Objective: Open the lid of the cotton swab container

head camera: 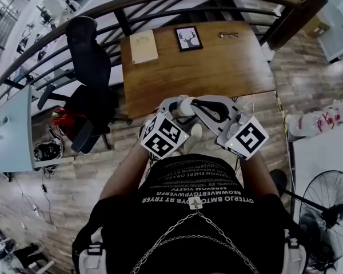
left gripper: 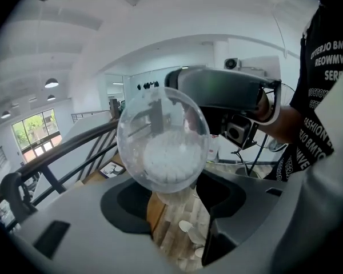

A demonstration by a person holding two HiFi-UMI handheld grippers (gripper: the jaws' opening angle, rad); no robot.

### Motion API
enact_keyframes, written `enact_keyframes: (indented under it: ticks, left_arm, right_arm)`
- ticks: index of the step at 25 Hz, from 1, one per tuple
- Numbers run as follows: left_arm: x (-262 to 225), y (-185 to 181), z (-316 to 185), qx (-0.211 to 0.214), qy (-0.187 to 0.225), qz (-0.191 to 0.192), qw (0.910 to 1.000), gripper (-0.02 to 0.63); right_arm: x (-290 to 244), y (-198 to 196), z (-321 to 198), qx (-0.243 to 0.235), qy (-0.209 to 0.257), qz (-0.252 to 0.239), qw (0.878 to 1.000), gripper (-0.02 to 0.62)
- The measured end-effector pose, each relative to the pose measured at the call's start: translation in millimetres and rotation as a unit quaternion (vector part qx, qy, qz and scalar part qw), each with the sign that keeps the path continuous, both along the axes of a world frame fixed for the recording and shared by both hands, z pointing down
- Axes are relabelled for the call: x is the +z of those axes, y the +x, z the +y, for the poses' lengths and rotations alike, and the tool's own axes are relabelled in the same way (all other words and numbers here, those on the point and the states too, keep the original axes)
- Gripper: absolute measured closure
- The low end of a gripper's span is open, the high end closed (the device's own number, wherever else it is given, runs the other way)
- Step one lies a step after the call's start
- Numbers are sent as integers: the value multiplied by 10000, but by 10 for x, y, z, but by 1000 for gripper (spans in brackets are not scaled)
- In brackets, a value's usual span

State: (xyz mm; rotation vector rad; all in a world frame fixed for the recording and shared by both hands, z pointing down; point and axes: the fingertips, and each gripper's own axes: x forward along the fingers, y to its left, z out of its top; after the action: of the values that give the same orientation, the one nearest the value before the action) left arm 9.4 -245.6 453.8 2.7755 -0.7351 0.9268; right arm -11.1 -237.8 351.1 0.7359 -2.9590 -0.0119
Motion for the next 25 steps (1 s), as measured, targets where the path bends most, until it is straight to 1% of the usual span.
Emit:
enact_keyframes:
  ticks: [3, 5, 8, 11, 14, 17, 20, 25]
  left_arm:
    - [44, 40, 60, 104, -41, -70, 9999, 345]
    - [56, 76, 89, 144, -53, -99, 9998, 345]
    - [78, 95, 97, 166, -34, -152, 9997, 345]
    - [59, 105, 84, 171, -46, -41, 9998, 345]
    - [-27, 85, 31, 25, -68, 315, 9995, 345]
    - [-126, -12, -52, -207, -9, 590, 9980, 345]
    - [-197, -157, -149, -401, 75, 609, 9973, 344]
    - [-300, -458, -269, -755, 317, 421, 9958, 344]
  right_arm:
    - [49, -141, 31, -171, 190, 407, 9988, 568]
    - [73, -231, 47, -258, 318, 577, 9975, 568]
    - [72, -264, 52, -262, 348, 530, 9976, 568]
    - [32, -209, 25, -168, 226, 284, 9992, 566]
    - [-63, -49, -41, 95, 132, -99, 9998, 566]
    - [-84, 184, -138, 451, 160, -245, 9986, 567]
    - [-25, 413, -256, 931, 175, -101, 9954, 568]
    - [98, 783, -394, 1639, 161, 205, 9861, 568]
